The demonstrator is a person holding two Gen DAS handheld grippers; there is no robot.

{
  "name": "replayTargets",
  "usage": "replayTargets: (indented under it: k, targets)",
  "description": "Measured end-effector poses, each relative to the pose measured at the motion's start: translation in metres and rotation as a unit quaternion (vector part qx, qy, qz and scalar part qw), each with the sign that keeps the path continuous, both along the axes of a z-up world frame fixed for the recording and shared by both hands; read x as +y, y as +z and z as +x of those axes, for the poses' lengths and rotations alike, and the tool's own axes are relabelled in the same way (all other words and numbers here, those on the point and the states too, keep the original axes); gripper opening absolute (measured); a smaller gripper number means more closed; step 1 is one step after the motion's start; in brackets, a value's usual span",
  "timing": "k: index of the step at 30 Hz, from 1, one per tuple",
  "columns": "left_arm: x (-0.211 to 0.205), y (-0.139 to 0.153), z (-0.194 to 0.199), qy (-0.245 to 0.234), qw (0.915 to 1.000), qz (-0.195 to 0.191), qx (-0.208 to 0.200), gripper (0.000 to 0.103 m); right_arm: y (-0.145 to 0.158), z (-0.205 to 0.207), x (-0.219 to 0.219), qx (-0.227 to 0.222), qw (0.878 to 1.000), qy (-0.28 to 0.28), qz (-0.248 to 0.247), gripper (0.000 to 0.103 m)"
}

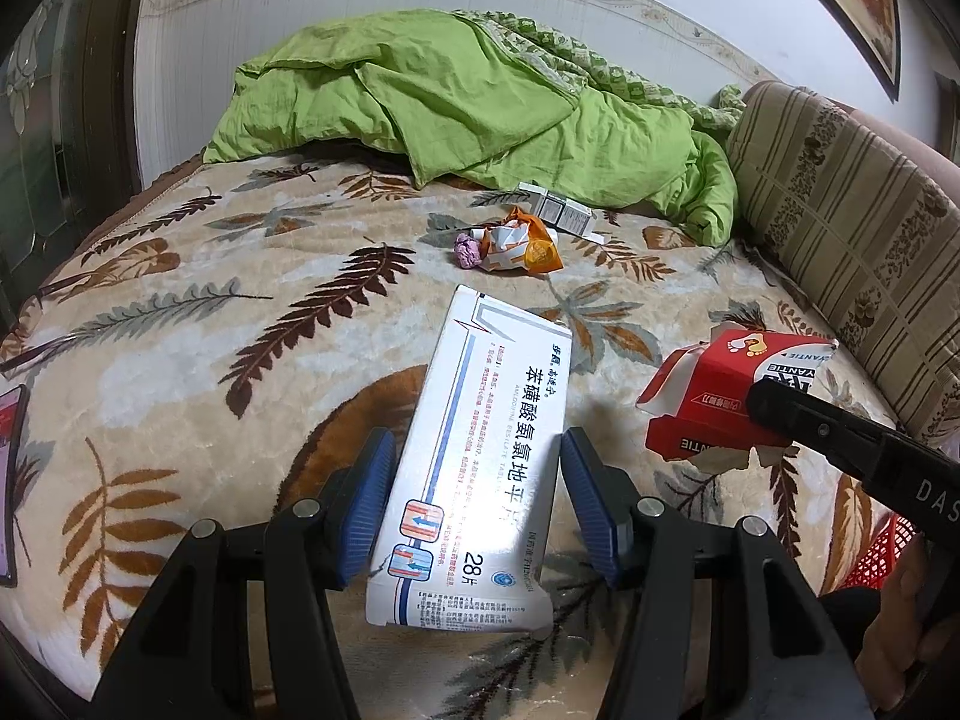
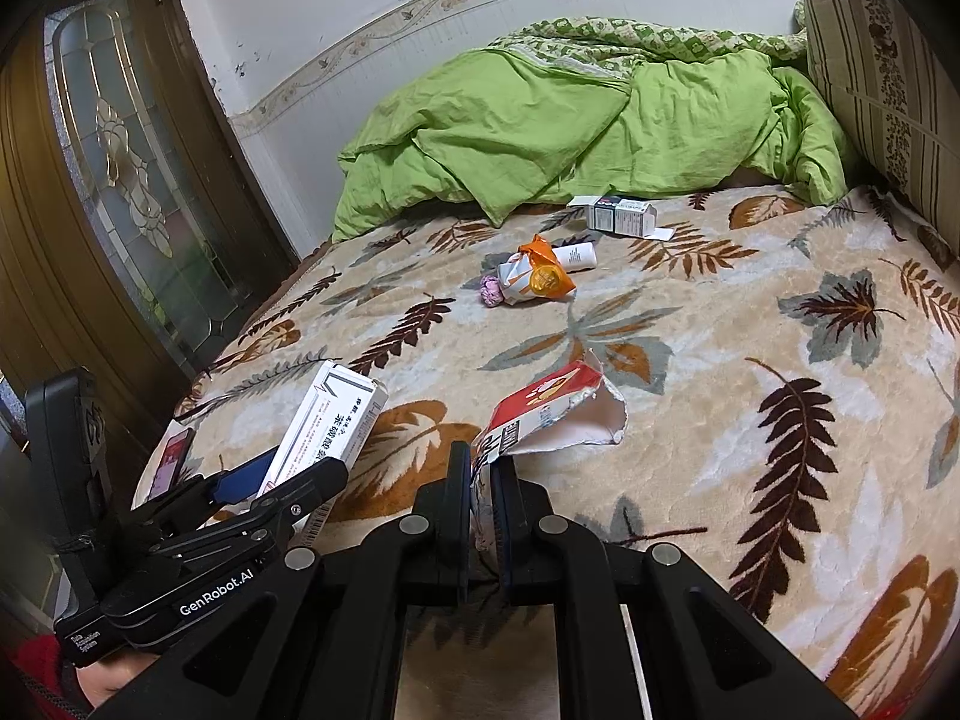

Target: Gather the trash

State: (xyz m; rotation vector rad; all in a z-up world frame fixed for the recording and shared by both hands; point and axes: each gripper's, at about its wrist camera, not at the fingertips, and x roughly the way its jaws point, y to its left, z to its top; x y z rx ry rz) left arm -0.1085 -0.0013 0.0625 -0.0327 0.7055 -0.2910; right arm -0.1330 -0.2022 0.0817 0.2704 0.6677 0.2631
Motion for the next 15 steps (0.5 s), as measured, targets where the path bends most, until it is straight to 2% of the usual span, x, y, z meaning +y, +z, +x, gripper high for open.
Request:
replayTargets:
  k: [15]
  targets:
    - [-0.002,-0.0008,-0.0018,-0.002,1.0,0.001,-0.001,0.056,0.002,-0.0031,0.0047,-0.003,1.0,-0.001,0.01,0.007]
